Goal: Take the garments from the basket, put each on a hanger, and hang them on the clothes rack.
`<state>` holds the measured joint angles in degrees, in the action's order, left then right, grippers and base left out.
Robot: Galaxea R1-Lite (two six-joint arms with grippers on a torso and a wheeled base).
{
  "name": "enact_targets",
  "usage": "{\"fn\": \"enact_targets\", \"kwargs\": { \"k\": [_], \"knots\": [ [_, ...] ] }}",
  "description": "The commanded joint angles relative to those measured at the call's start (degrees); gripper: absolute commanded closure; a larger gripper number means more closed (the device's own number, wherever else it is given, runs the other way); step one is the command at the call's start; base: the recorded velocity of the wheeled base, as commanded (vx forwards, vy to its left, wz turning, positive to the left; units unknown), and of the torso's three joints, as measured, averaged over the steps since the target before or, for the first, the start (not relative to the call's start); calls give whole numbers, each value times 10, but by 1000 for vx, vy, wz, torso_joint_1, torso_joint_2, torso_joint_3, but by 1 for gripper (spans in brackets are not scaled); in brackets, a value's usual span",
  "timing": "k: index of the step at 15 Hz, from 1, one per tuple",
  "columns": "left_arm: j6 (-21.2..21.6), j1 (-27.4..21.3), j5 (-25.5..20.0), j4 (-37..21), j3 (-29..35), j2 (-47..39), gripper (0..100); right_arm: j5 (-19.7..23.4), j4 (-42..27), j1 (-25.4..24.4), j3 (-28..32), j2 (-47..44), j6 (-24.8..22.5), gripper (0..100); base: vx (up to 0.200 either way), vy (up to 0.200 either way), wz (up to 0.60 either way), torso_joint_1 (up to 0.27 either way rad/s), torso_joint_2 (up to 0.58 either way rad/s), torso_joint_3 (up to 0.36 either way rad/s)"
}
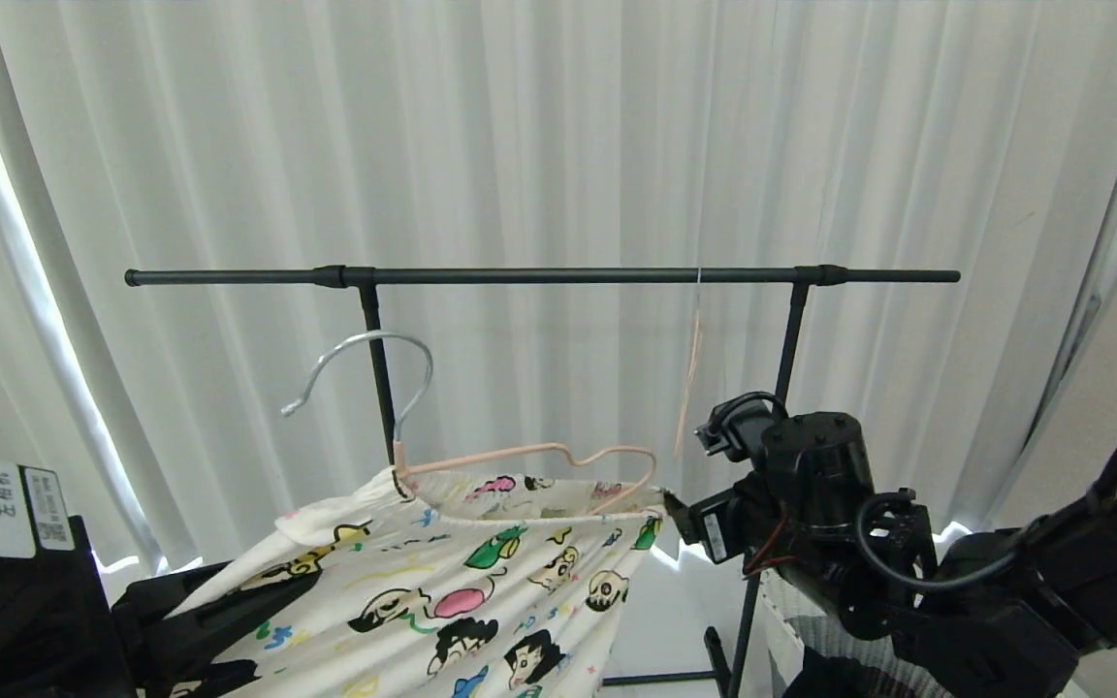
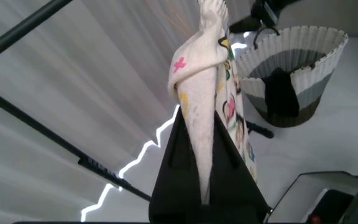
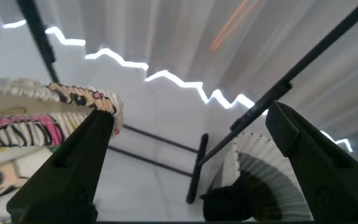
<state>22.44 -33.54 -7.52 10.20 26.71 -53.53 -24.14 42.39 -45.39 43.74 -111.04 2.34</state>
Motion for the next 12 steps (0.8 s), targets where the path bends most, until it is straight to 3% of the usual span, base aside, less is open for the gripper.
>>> {"fn": "enact_targets", "kwargs": {
  "k": [1, 5, 7, 10, 12],
  "knots": [
    [7, 0, 1, -2, -22, 1, 100, 11, 4, 20, 0, 13, -9, 0, 0, 0, 0, 0, 0, 0],
    [21, 0, 6, -2, -61, -44, 100, 61, 3, 13, 0, 58, -35, 0, 0, 0, 0, 0, 0, 0],
    [18, 26, 43, 0, -59, -89, 100, 82, -1, -8, -1, 95, -50, 0, 0, 0, 0, 0, 0, 0],
    [-2, 42, 53, 14, -46, -109, 100, 85, -33, -53, -12, 134, -55, 0, 0, 0, 0, 0, 0, 0],
    [-27, 36, 51, 39, -46, -104, 100, 134, -71, -72, -23, 166, -72, 0, 0, 0, 0, 0, 0, 0]
  ]
}}
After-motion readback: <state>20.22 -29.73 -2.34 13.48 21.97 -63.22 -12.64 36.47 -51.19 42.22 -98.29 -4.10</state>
